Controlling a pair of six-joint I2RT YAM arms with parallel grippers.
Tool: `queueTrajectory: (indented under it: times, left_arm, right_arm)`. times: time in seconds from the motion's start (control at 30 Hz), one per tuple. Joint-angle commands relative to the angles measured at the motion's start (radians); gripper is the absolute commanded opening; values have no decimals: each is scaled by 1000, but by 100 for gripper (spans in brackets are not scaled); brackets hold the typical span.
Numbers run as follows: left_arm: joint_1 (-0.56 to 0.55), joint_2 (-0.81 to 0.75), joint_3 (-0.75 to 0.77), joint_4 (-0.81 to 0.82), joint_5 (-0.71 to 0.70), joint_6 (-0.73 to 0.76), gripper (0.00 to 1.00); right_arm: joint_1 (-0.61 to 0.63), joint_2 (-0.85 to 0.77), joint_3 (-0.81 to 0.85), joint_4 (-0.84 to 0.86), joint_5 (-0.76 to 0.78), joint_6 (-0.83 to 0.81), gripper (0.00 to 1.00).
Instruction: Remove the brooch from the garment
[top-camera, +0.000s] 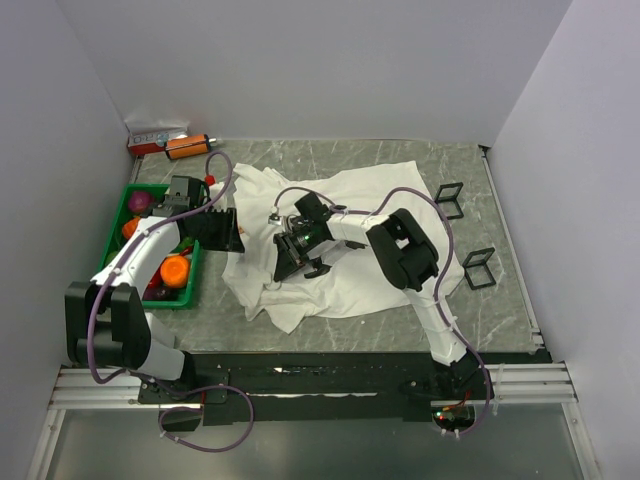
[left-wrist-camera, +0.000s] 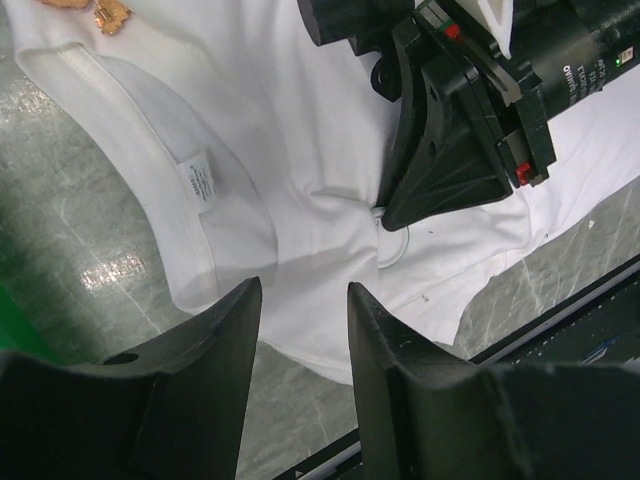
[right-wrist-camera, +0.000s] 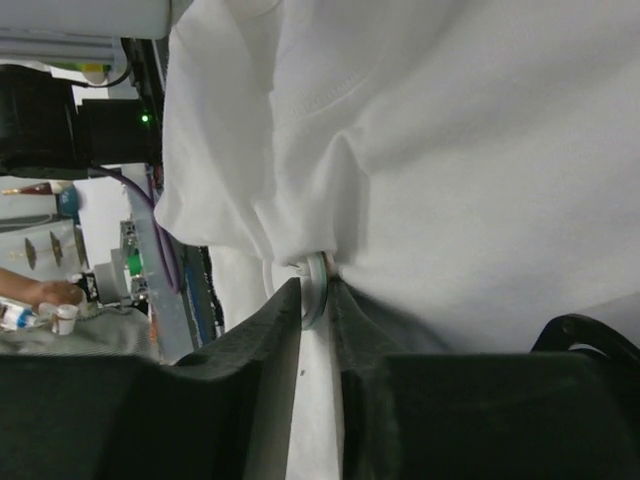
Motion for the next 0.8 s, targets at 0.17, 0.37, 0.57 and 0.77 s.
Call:
queueTrajectory:
  times: [0.17, 0.37, 0.57, 0.77]
  left_arm:
    - [3, -8, 40, 17, 330, 109, 48]
    - [-25, 19, 28, 82, 518, 169, 52]
    - [-43, 119, 48, 132, 572, 214, 56]
    - [-48, 197, 66, 103, 603, 321, 55]
  right_arm:
    - [-30, -115, 2, -9, 13, -41, 8]
    - [-82, -161, 61, -81, -50, -42, 6]
    - [-94, -128, 150, -205, -122, -130, 5]
    - [-93, -143, 120, -221, -137, -188, 4]
